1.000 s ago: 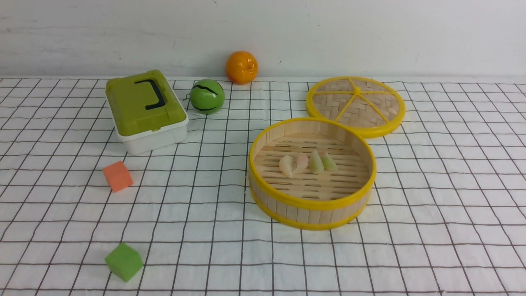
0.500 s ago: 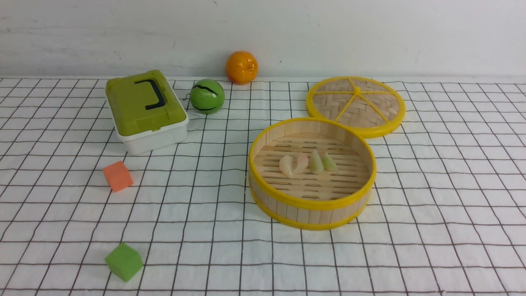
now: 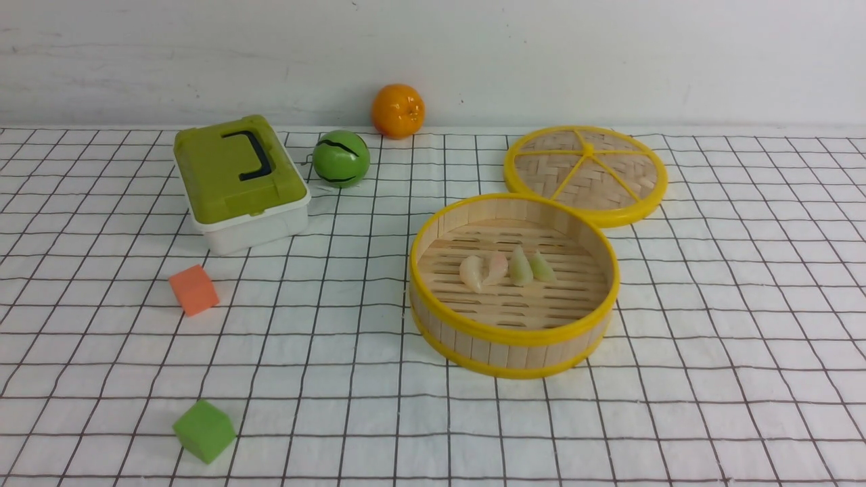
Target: Put the dumplings into the steamer on the table with the white tablecloth.
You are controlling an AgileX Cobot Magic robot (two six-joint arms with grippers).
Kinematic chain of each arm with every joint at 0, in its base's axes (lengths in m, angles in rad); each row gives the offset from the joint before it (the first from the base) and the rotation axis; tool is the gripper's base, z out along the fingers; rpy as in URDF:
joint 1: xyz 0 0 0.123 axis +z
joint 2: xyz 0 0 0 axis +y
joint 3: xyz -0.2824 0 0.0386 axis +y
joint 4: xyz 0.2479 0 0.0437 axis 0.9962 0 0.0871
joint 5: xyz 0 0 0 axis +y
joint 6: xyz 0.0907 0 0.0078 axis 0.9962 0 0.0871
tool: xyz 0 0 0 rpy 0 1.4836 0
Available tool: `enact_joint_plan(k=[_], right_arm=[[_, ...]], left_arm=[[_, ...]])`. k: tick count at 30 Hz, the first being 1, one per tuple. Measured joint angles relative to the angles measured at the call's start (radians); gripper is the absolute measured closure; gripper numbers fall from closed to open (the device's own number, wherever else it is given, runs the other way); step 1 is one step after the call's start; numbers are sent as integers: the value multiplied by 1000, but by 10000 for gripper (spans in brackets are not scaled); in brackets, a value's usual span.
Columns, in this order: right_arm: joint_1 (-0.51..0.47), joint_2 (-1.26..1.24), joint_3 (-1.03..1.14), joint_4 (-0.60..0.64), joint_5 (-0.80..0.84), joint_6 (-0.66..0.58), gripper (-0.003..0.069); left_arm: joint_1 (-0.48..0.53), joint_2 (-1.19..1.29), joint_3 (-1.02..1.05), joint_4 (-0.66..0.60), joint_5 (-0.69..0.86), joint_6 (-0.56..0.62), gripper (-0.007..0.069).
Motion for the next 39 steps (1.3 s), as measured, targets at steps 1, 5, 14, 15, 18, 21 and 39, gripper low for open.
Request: enact_joint_plan(k=[1,5,14,15,18,21,39], right_arm=[[0,0,0,0,0,0,545],[0,0,0,0,0,0,540],[0,0,0,0,0,0,531],[0,0,0,0,0,0,529],[0,0,0,0,0,0,524],[0,0,0,0,0,0,520],[0,0,0,0,1,0,498]], left_arm=[[0,0,0,0,0,0,636],[0,0,0,0,0,0,636],[0,0,0,0,0,0,631],[0,0,0,0,0,0,629],[0,0,0,0,0,0,628],[0,0,0,0,0,0,627],[0,0,0,-2,0,0,627]])
